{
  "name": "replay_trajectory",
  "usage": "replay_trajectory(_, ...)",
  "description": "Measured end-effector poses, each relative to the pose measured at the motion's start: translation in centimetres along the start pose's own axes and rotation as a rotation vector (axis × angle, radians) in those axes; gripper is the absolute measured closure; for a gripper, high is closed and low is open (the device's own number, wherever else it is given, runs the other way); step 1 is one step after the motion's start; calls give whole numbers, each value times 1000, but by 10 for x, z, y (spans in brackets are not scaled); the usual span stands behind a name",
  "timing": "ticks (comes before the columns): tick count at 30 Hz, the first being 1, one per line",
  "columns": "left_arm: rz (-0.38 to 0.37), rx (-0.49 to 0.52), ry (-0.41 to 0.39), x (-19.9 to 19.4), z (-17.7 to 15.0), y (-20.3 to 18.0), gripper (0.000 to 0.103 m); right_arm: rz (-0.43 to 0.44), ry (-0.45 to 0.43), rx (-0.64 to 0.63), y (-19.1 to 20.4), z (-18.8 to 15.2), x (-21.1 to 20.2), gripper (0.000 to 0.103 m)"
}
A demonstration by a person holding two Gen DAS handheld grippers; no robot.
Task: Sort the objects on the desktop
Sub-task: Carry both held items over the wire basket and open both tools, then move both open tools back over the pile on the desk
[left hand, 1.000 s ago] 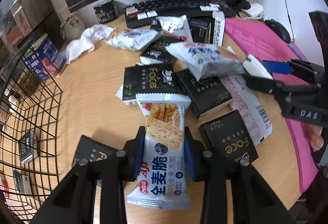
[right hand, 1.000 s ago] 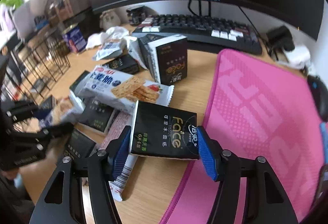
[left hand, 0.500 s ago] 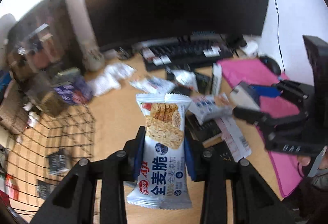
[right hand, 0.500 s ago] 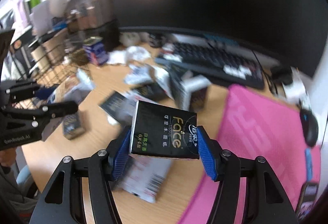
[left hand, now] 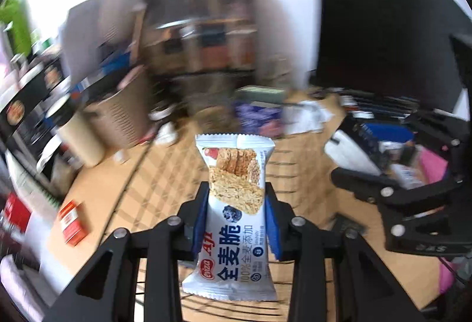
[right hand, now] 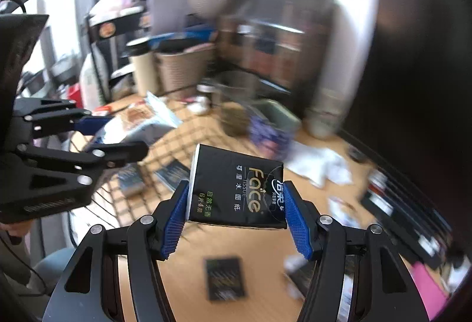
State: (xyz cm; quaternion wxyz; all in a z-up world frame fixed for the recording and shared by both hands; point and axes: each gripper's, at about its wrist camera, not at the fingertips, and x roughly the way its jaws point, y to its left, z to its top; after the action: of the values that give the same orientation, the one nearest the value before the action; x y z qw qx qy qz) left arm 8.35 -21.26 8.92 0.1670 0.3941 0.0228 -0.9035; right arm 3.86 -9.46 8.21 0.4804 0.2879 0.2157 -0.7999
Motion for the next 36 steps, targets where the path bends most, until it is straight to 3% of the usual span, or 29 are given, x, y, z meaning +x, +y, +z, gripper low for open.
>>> replay_trajectory(5, 2, -35, 25, 11, -13, 24, 62, 45, 21, -21, 26, 22, 33, 42)
replay_trajectory(6, 2, -40, 18, 10, -15, 27, 56, 45, 29, -10, 26, 24, 38, 40)
replay_trajectory(7, 4, -54, 8, 9, -17, 31, 40, 40, 36, 0, 25, 26, 43, 39)
replay_trajectory(8, 4, -61, 2, 6, -18, 31, 30, 33, 41, 13, 25, 27, 46, 37)
replay_trajectory(17, -49, -66, -8, 5, -12, 22, 30, 9, 48, 37, 11, 16, 35, 37)
replay_trajectory(24, -115, 24, -30, -7, -3, -36, 30, -67, 43, 117, -32, -20, -2, 37)
replay_trajectory(30, -238, 167, -39, -20, 0, -122, 30, -157, 44, 207, -74, -73, -50, 37)
replay_trajectory(36, -319, 282, 37, -2, -20, -193, 30, -264, 76, 310, -115, -137, -94, 36)
